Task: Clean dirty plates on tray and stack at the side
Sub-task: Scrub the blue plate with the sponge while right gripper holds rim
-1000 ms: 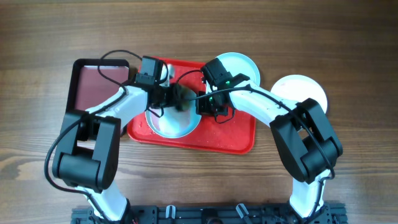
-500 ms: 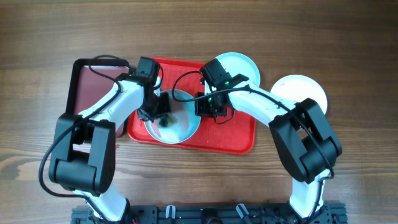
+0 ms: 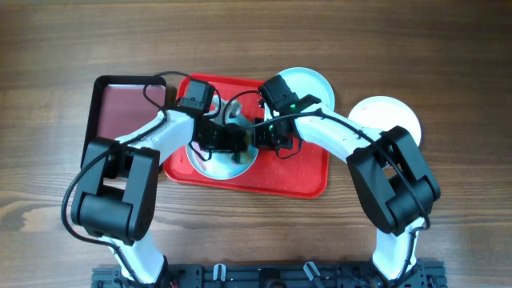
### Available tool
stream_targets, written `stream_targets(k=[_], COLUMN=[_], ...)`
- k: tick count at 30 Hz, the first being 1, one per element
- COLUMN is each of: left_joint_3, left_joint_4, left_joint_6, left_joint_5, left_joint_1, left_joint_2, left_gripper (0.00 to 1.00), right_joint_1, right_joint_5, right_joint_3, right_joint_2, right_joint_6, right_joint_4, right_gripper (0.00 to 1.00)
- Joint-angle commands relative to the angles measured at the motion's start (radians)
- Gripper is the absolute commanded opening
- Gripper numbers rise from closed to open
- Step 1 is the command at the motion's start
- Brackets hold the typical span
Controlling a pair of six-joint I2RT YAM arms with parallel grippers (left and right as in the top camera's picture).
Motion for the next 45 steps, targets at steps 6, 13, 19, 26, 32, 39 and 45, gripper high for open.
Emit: stream_targets(k=[6,13,19,26,32,39,45], left_joint_3=[0.0,0.005,0.005,0.005,0.005,0.005,0.005], left_joint_4=[0.045,-0.255,-0.468,-0.5,-0.314,-0.14,-0.152], left_joint_6=[-0.346,-0.467,-0.466,-0.28,-0.201,-0.116,-0.121], left_joint_5=[-0.749,-0.879,-0.712,-0.374,-0.129,0.037,-0.05], left_joint_1=[-0.003,-0.003,-0.003,-0.003,-0.003,-0.003,-0.003], left_joint_2=[0.019,0.019,0.019,0.019,0.019,0.019,0.019], left_gripper=[0.04,0.04,0.04,0.04,0.04,0.04,0.04], right_joint_1=[-0.006,-0.006,-0.006,-0.006,-0.006,-0.006,-0.006], right_joint_5=[0.023,0.023,0.023,0.02,0.02,0.019,0.019], right_joint_3=[-0.002,-0.002,-0.002,-0.002,-0.002,-0.002,-0.002], right_joint_2=[0.026,0.026,0.026,0.026,0.026,0.026,0.026], right_joint_6=[0.011,0.012,0.011,0.011,0.011,0.007,0.005], right_joint_4=[0.002,0.002,0.006,0.009,0.01,0.01,0.009], right_gripper=[0.04,0.04,0.04,0.04,0.04,0.04,0.04])
